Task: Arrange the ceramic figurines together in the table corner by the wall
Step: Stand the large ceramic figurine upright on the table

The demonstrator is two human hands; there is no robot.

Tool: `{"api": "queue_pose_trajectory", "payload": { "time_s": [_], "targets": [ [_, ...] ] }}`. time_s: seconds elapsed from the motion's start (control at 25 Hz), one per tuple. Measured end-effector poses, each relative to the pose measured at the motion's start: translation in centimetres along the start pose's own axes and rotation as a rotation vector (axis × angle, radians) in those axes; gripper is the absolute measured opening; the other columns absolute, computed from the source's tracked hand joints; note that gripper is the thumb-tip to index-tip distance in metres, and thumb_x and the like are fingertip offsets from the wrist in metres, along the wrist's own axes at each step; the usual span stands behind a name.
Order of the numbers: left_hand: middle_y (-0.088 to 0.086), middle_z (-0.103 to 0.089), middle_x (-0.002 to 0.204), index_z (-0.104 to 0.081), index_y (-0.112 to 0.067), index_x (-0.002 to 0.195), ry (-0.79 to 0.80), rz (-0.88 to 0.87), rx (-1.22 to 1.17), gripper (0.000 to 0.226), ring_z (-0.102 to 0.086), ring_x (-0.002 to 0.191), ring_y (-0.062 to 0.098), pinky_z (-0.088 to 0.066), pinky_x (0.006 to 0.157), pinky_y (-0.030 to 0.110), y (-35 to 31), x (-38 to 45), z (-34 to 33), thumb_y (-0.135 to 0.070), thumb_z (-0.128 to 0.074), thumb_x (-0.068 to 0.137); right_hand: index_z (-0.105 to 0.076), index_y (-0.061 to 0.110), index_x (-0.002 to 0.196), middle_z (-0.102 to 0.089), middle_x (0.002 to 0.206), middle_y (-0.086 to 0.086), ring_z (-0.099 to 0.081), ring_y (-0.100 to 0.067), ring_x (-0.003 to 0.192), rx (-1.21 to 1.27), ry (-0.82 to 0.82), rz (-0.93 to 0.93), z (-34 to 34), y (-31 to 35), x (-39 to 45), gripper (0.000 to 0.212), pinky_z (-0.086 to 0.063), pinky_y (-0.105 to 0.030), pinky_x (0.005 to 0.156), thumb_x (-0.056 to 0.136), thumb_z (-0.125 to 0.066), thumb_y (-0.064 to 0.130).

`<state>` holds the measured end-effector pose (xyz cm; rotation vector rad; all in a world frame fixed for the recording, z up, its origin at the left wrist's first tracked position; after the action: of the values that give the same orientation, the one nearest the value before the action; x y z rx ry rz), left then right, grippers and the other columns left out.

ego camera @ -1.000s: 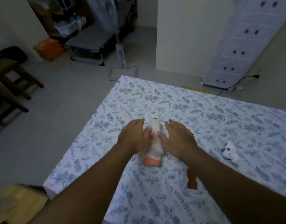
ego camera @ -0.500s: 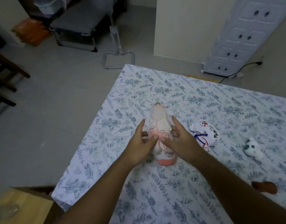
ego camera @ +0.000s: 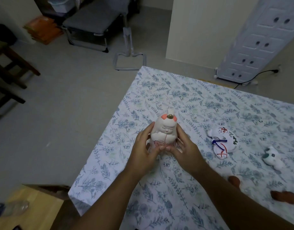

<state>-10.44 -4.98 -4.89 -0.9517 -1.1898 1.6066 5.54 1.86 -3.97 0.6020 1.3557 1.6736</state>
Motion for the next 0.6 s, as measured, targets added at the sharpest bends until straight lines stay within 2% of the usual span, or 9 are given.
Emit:
{"api": "queue_pose_trajectory", "payload": {
  "time_s": [0.12,0.2,0.28,0.48,0.6],
  "targets": [
    [-0.024,-0.045,0.135,-0.036,-0.044,0.147,-0.015,-0.014,0.062,0.071,-0.05,0.129,0.007,-0.052,0.101,0.044,-0.1,-0.1,-0.6,-0.029,-0.074,0.089,-0.033,0.055,0.141,-0.057,0.136,0.028,-0.056,-0.002,0.128,0.008,0.021,-0.028,0.4,-0.8,0.1,0.086,-0.049,-0.027,0.102,0.089,-0.068,-0.003],
    [-0.026,-0.043,0.137,-0.034,-0.042,0.149,-0.013,-0.033,0.073,0.072,-0.049,0.13,0.007,-0.051,0.102,0.045,-0.1,-0.2,-0.8,-0.03,-0.073,0.089,-0.034,0.059,0.138,-0.058,0.134,0.03,-0.055,0.001,0.128,0.021,0.022,-0.028,0.5,-0.9,0.1,0.087,-0.049,-0.025,0.102,0.089,-0.068,-0.004],
    [-0.023,-0.044,0.141,-0.034,-0.038,0.151,-0.001,-0.042,0.08,0.073,-0.049,0.132,0.009,-0.05,0.103,0.046,0.0,-0.1,-0.8,-0.03,-0.073,0.09,-0.035,0.057,0.138,-0.058,0.134,0.03,-0.054,0.002,0.128,0.041,0.028,-0.024,0.4,-1.0,0.2,0.086,-0.048,-0.021,0.101,0.088,-0.067,-0.006],
    [-0.01,-0.044,0.15,-0.029,-0.033,0.154,0.032,-0.063,0.081,0.074,-0.047,0.136,0.012,-0.049,0.105,0.048,0.4,0.1,-0.9,-0.03,-0.07,0.092,-0.033,0.047,0.145,-0.056,0.138,0.024,-0.053,-0.001,0.13,0.051,0.032,-0.002,0.3,-0.7,0.1,0.084,-0.047,-0.023,0.102,0.088,-0.067,-0.005],
    [-0.01,-0.042,0.152,-0.027,-0.033,0.155,0.013,-0.058,0.178,0.076,-0.041,0.138,0.004,-0.044,0.109,0.039,-0.3,-0.2,-0.9,-0.036,-0.069,0.092,-0.034,0.036,0.147,-0.056,0.132,0.026,-0.054,0.011,0.122,-0.018,0.046,0.015,0.7,0.8,-0.4,0.078,-0.048,-0.012,0.093,0.088,-0.068,-0.001]
  ]
}}
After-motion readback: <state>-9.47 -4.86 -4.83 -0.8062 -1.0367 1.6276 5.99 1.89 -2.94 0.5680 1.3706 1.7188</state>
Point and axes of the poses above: each hand's wrist, its own x-axis towards the middle knuckle, its own z-axis out of the back of the hand, y = z × x, the point moved 2 cm from there along x, towards the middle knuckle
